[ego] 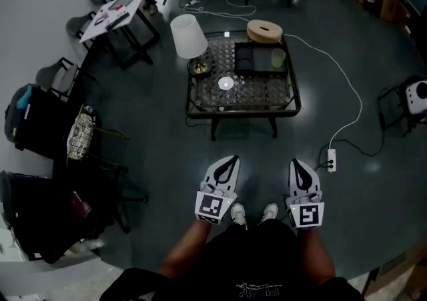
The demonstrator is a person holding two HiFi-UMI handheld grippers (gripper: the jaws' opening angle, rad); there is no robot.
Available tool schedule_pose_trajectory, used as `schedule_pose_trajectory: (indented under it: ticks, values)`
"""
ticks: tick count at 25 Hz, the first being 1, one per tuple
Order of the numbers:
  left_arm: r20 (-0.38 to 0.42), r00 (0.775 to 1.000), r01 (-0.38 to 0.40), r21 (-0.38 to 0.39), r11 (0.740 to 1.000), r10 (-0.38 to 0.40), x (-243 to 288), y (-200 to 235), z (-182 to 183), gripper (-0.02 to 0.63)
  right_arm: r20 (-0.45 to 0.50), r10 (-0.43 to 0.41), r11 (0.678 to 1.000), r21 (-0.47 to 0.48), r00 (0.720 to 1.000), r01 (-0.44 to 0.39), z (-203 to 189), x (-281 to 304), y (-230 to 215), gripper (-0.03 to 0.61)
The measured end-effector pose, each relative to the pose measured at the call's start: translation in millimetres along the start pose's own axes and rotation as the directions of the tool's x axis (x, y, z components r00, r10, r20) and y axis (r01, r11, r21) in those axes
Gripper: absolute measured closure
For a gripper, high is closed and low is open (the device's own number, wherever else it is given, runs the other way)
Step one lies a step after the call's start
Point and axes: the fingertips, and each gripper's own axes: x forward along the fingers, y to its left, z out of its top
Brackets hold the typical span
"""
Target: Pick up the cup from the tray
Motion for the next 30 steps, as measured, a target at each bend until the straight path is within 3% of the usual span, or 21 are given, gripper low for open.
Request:
schedule_pose_trajectory:
  ticks: [5,11,17,22,25,30]
  values:
    - [0.087,0.996,0.024,-0.055,0.998,-0.019,-7.6,-8.1,14.9,0.604,0.040,0.007,1.000,-0.005,0.999,-0.007,-3.0,-7.4,9.2,0.571]
    - [0.052,0.998,0.033,-0.037,0.999,-0.031,-14.8,-19.7,7.4,0.604,0.066,0.027,1.000,-0.008,0.997,-0.027,-2.7,-15.6,16.3,0.571]
    - [0.024,1.000,0.019,-0.011,1.000,-0.019,-17.3,-15.6,1.8,0.604,0.018,0.014,1.000,0.012,1.000,-0.015,-0.3,-19.1,16.4,0.571]
    - [0.051,0.998,0.044,-0.024,0.999,-0.043,-11.0,-14.9,10.6,0.604,0.098,0.015,0.998,0.054,0.995,-0.020,17.5,-13.1,14.1,0.571]
    - [0.069,0.996,0.064,0.001,0.998,-0.064,-2.2,-13.5,14.8,0.604,0.092,0.037,0.997,0.070,0.995,-0.043,16.0,-5.3,14.0,0.571]
    - [0.117,0.989,0.098,-0.025,0.995,-0.094,12.5,-10.3,24.6,0.604,0.099,0.015,0.997,0.077,0.995,-0.023,14.6,9.3,6.7,0.571]
